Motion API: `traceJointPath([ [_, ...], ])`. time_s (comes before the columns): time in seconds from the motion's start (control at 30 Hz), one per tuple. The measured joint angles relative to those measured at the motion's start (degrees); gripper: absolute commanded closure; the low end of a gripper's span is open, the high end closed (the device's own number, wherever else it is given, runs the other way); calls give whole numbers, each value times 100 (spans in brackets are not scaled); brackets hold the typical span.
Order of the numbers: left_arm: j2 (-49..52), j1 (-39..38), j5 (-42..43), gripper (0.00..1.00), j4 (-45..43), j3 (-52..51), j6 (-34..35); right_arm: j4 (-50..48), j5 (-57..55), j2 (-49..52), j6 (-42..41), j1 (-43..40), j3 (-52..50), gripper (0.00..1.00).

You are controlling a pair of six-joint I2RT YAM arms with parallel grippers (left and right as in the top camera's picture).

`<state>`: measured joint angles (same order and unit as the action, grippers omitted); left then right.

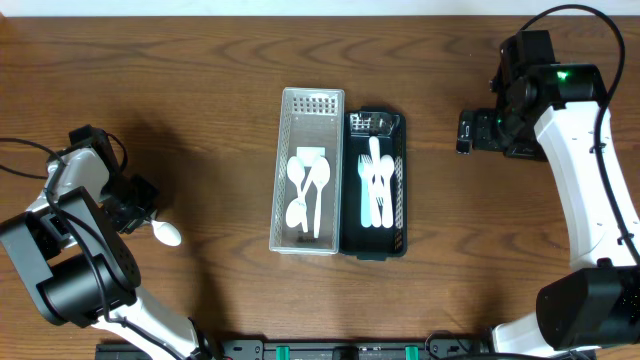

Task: Pack container
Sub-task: 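Move left gripper back to the last white spoon and grasp it, then carry spoon with left gripper into the clear caddy and release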

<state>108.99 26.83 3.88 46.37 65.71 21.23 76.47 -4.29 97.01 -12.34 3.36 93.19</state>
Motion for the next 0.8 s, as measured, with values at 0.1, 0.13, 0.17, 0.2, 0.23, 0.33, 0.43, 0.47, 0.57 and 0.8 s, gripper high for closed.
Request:
traceJointPath([
  [0.1, -4, -52, -44, 94, 72, 22, 0, -37, 0, 0, 0, 0, 0, 1],
  [0.13, -4, -96, -83, 94, 164, 31, -2, -57, 0, 0, 0, 0, 0, 1],
  [0.17, -4, -138, -103, 94, 249, 33, -2, -74, 0, 0, 0, 0, 0, 1],
  [0.2, -37, -221, -120, 94, 393, 35, -9, -94, -2, 0, 0, 0, 0, 1],
  [0.23, -96, -332, -133, 94, 546, 52, -22, -114, 0, 0, 0, 0, 0, 1],
  [0.33, -579, -914, -160, 94, 914, 245, -122, -155, 0, 0, 0, 0, 0, 1],
  [0.43, -1335, -1652, -177, 94, 1137, 723, -284, -177, 0, 0, 0, 0, 0, 1],
  [0.47, -1639, -1993, -175, 94, 1215, 946, -345, -184, 0, 0, 0, 0, -2, 1],
  [0.57, -2299, -2868, -177, 94, 1294, 1429, -470, -205, 0, 0, 0, 0, -2, 1],
  [0.8, -2804, -4968, -179, 94, 1064, 1711, -726, -243, 0, 0, 0, 0, -2, 1],
])
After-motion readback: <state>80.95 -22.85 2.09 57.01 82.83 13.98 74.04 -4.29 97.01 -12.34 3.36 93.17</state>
